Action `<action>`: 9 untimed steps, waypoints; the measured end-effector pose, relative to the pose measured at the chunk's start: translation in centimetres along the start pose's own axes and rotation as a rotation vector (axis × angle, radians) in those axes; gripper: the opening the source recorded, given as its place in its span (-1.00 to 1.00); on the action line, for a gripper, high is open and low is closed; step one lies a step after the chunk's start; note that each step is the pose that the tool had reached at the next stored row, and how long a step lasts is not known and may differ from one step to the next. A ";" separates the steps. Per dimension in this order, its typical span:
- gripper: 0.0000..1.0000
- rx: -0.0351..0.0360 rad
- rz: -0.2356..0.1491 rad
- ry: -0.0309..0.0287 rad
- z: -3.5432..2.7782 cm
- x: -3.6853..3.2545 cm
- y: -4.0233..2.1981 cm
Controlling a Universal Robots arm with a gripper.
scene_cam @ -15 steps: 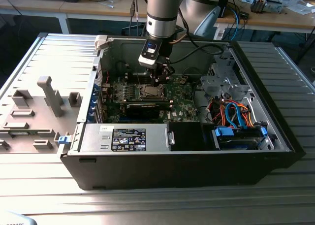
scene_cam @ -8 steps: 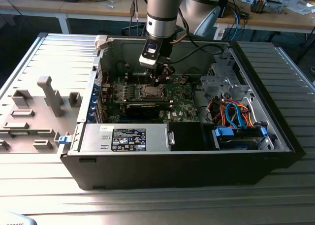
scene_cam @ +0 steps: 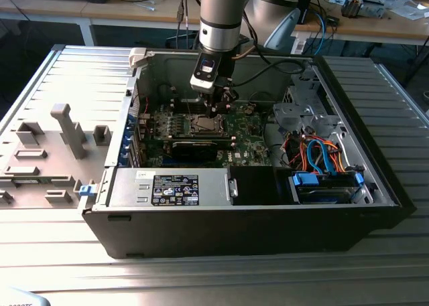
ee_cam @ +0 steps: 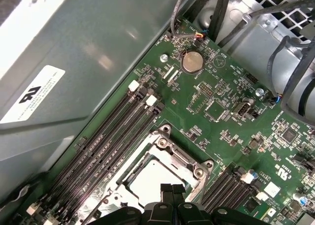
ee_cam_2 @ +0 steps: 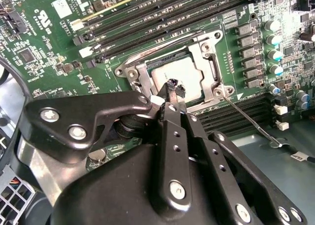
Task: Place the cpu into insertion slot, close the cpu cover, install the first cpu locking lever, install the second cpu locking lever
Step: 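Install the first cpu locking lever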
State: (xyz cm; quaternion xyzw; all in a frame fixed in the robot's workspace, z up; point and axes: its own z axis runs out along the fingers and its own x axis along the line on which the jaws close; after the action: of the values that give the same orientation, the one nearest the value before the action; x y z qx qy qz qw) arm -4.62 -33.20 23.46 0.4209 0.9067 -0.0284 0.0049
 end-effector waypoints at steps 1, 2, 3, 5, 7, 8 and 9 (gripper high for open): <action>-0.79 -0.0001 -0.001 -0.0001 0.00 0.00 0.00; -0.79 -0.0001 -0.003 -0.0002 0.00 0.00 0.00; -0.79 -0.0002 -0.005 -0.0002 0.00 0.00 0.00; -0.79 -0.0004 -0.009 -0.0004 0.00 0.00 0.00; -0.79 -0.0004 -0.011 -0.0006 0.00 0.00 0.00; -0.79 -0.0004 -0.013 -0.0006 0.00 0.00 0.00; -0.79 -0.0005 -0.014 -0.0007 0.00 0.00 0.00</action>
State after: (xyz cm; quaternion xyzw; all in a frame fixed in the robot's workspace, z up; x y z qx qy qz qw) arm -4.62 -33.19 23.46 0.4146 0.9095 -0.0284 0.0051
